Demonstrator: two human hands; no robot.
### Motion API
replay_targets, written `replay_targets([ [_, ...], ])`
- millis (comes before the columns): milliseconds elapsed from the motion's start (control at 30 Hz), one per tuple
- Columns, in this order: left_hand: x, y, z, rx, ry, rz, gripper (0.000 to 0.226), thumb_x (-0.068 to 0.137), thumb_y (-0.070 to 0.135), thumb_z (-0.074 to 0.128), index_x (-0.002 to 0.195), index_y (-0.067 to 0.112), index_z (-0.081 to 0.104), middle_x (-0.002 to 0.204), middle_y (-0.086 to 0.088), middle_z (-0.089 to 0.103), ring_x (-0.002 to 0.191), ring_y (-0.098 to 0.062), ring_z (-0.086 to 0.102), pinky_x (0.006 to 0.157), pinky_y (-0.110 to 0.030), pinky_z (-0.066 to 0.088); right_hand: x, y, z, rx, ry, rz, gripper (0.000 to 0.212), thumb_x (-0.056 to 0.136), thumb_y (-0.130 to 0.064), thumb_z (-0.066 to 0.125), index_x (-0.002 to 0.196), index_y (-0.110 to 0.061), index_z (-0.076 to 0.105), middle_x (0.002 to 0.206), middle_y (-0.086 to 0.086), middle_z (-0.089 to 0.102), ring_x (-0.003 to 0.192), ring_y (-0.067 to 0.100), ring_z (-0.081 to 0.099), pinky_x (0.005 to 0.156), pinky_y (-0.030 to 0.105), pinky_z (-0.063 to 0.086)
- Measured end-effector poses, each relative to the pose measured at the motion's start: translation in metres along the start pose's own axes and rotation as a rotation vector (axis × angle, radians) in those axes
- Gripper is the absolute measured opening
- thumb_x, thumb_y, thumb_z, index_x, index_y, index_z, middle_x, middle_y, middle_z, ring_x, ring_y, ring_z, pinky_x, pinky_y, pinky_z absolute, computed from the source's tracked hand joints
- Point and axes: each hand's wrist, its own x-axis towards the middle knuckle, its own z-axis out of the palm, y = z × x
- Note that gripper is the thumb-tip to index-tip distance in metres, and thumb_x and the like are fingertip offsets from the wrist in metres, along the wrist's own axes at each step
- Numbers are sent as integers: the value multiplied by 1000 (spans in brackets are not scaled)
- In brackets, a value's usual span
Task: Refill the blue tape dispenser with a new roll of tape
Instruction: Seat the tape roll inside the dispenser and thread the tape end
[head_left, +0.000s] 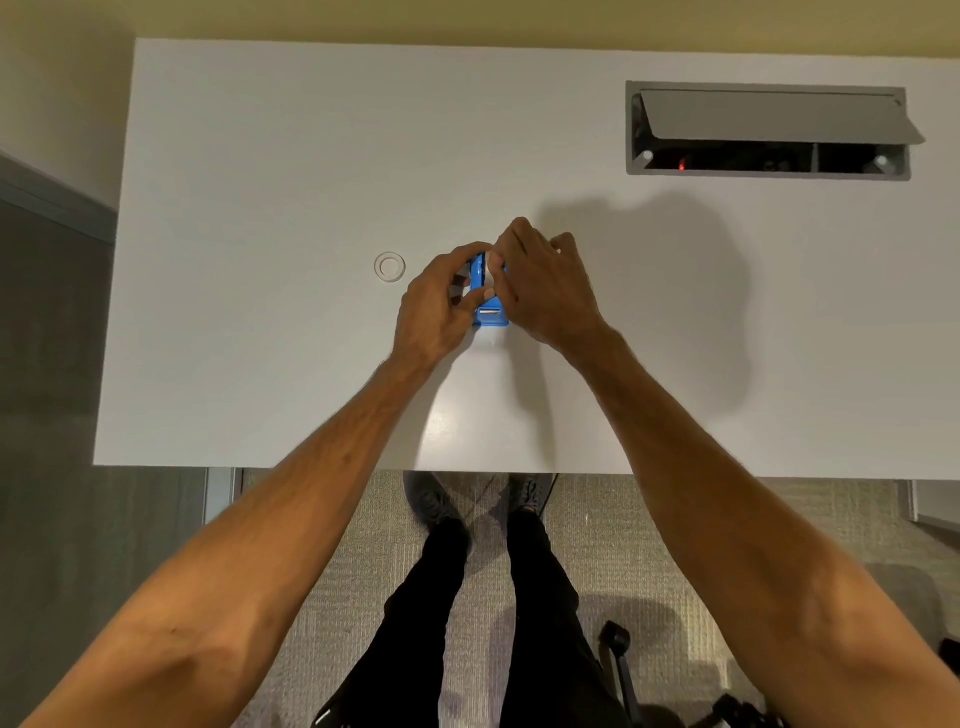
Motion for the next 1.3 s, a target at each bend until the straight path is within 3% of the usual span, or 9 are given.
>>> replay_targets([
  [67, 0, 0, 0, -7, -1, -4, 53, 103, 37, 73, 150, 19, 60, 141, -3, 72, 125, -24, 71, 110, -43, 60, -2, 0, 2, 39, 50, 2, 21, 107, -20, 43, 102, -7, 58, 98, 10, 60, 78, 25, 58, 73, 44, 52],
  [200, 0, 2, 0, -7, 1, -13, 54, 102, 36, 74, 151, 19, 59, 140, -4, 72, 124, -24, 71, 110, -42, 60, -2, 3, 6, 180, 41, 78, 30, 108, -24, 30, 108, -13, 58, 104, 5, 63, 81, 24, 60, 82, 44, 50],
  [367, 1, 2, -2, 6, -19, -5, 54, 103, 36, 73, 152, 20, 58, 140, -5, 71, 123, -26, 71, 108, -46, 61, 1, 3, 9, 353, 128, 161, 31, 106, -27, 29, 106, -17, 58, 91, -1, 67, 70, 19, 58, 79, 41, 49],
  [500, 2, 3, -4, 10, -45, -17, 56, 102, 37, 72, 154, 23, 56, 143, -3, 69, 124, -25, 71, 108, -47, 61, 1, 7, 16, 407, 133, 216, 24, 100, -15, 44, 115, -22, 62, 105, -5, 69, 76, 16, 64, 81, 35, 46],
  [600, -1, 4, -8, -17, -68, 12, 62, 104, 41, 69, 161, 34, 46, 150, 1, 66, 126, -21, 71, 105, -38, 61, -2, 8, 20, 447, 101, 259, 35, 93, -6, 58, 122, -24, 62, 116, -8, 68, 84, 13, 68, 86, 34, 49],
  [833, 1, 17, -13, 40, -62, 43, 50, 104, 35, 71, 150, 17, 61, 146, -3, 67, 125, -25, 70, 108, -35, 57, -9, 7, 23, 457, 46, 234, 39, 93, -26, 69, 131, -26, 61, 128, -6, 62, 96, 15, 70, 90, 37, 53],
  [967, 4, 26, -18, 51, -78, 29, 49, 105, 30, 70, 150, 12, 61, 146, -8, 68, 131, -29, 66, 116, -44, 52, -7, 7, 19, 455, 41, 241, 40, 94, -34, 70, 132, -26, 60, 128, -4, 63, 98, 16, 70, 90, 38, 51],
  [1300, 4, 20, -14, -36, -55, -49, 49, 100, 38, 76, 145, 24, 62, 137, 5, 74, 123, -23, 71, 108, -44, 59, -4, 3, 23, 439, 46, 245, 36, 96, -26, 72, 130, -24, 61, 127, -2, 63, 96, 18, 70, 84, 33, 46],
])
